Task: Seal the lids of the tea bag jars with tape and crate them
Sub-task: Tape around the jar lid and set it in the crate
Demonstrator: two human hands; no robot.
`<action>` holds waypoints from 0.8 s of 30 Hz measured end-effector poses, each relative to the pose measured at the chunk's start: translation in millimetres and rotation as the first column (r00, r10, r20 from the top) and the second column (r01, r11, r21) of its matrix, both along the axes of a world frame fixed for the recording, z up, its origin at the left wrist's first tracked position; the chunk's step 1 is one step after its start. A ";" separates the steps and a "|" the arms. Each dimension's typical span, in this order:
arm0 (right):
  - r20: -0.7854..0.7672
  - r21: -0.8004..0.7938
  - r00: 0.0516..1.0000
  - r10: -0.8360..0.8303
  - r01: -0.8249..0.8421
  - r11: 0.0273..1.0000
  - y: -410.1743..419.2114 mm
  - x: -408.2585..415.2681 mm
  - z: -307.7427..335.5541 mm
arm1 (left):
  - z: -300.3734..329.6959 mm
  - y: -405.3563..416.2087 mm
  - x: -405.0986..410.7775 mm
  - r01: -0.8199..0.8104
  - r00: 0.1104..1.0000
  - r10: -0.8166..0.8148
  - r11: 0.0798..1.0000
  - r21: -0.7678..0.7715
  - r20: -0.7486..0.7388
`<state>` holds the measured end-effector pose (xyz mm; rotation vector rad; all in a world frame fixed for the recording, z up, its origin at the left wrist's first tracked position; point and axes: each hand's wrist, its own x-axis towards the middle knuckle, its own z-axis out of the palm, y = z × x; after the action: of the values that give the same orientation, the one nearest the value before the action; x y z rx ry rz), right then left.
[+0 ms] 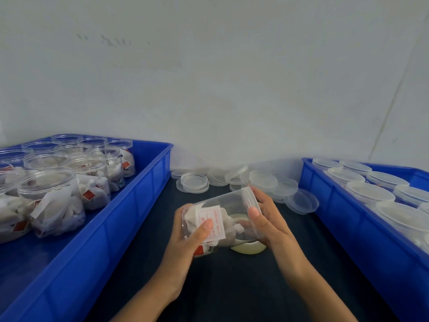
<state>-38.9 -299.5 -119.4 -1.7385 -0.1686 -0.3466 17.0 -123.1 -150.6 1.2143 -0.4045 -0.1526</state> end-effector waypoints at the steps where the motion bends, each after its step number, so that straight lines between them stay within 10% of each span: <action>1: 0.000 -0.003 1.000 0.006 -0.006 1.000 0.3 1.9 2.9 | 0.8 1.2 1.1 -0.017 1.000 0.017 1.000 0.009 0.023; 15: 0.017 0.238 0.991 -0.131 0.124 0.963 12.0 4.2 1.5 | -2.4 3.0 3.1 0.102 0.995 -0.102 0.987 0.124 -0.008; 24: 0.109 0.055 0.982 -0.154 0.149 0.987 14.7 3.5 -0.6 | -1.3 17.0 16.8 -0.141 0.952 -0.051 0.800 0.583 0.301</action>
<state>-35.4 -284.8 -120.0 -1.6905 -0.1087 -0.5567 33.8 -106.1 -151.9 1.8923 -0.6229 -0.0486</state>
